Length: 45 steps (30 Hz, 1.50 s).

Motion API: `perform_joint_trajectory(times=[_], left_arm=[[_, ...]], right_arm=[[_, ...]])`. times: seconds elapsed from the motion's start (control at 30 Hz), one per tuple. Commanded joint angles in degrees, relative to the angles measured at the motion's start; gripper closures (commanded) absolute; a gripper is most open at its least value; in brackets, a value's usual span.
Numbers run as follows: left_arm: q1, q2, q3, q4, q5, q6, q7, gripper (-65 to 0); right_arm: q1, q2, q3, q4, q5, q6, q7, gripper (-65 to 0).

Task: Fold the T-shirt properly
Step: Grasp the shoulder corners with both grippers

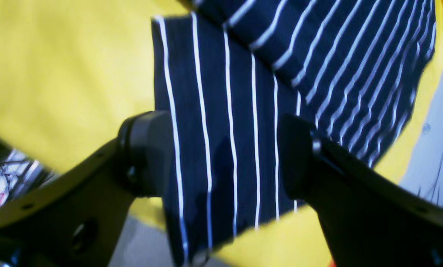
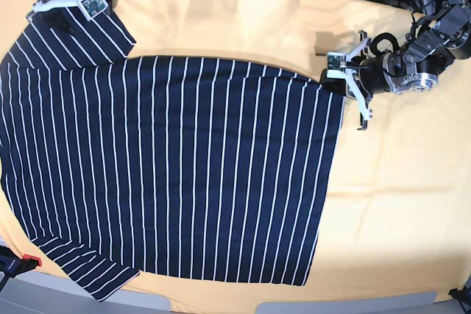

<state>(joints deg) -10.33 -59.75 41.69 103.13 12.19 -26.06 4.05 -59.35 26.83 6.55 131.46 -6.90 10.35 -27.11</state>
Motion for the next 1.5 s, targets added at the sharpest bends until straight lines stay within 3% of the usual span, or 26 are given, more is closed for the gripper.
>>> perform_joint_trajectory(times=[0.0, 0.4, 0.47, 0.63, 0.7, 0.8, 1.0, 1.2, 1.27, 1.4, 1.47], left_arm=[[-0.8, -1.2, -0.5, 0.8, -0.3, 0.7, -0.6, 0.0], [-0.9, -1.2, -0.5, 0.8, -2.2, 0.6, -0.5, 0.0], [-0.8, -1.2, -0.5, 0.8, -2.2, 0.6, -0.5, 0.0], [-0.8, -1.2, -0.5, 0.8, -2.2, 0.6, -0.5, 0.0], [-0.8, -1.2, -0.5, 0.8, -2.2, 0.6, -0.5, 0.0], [-0.8, -1.4, -0.5, 0.8, -2.2, 0.2, -0.5, 0.0], [-0.8, -1.4, -0.5, 0.8, -2.2, 0.2, -0.5, 0.0], [-0.8, -1.4, -0.5, 0.8, -2.2, 0.2, -0.5, 0.0], [-0.8, -1.4, -0.5, 0.8, -2.2, 0.2, -0.5, 0.0], [-0.8, -1.4, -0.5, 0.8, -2.2, 0.2, -0.5, 0.0], [-0.9, -1.6, -0.5, 0.9, -2.2, 0.2, -0.5, 0.0]], right_arm=[[0.0, 0.5, 0.3, -0.6, -0.4, -0.4, -0.1, -45.3], [3.2, 0.5, 0.3, -9.2, -0.4, 0.1, 0.1, -44.0], [3.2, 0.6, 0.3, -9.5, -0.4, -1.3, 0.1, -39.4], [4.1, 0.7, 0.3, -9.5, -0.4, -6.6, -0.6, -20.5], [4.3, 0.7, 0.3, -9.5, -0.4, -7.6, -0.5, -18.2], [4.9, 0.7, 0.3, -9.5, -0.4, -6.7, -0.5, -18.9], [5.1, 0.7, 0.3, -10.0, 4.5, -2.7, -0.5, -34.9], [8.3, 0.6, 0.3, -15.9, 5.6, -1.8, -0.4, -34.6], [9.9, 0.7, 0.3, -17.4, 5.4, -2.5, -0.9, -29.1], [10.6, 0.7, 0.3, -16.2, 5.2, -4.0, -4.0, 0.0], [10.5, 0.7, 0.3, -14.4, 3.9, -4.5, -5.6, 0.0]])
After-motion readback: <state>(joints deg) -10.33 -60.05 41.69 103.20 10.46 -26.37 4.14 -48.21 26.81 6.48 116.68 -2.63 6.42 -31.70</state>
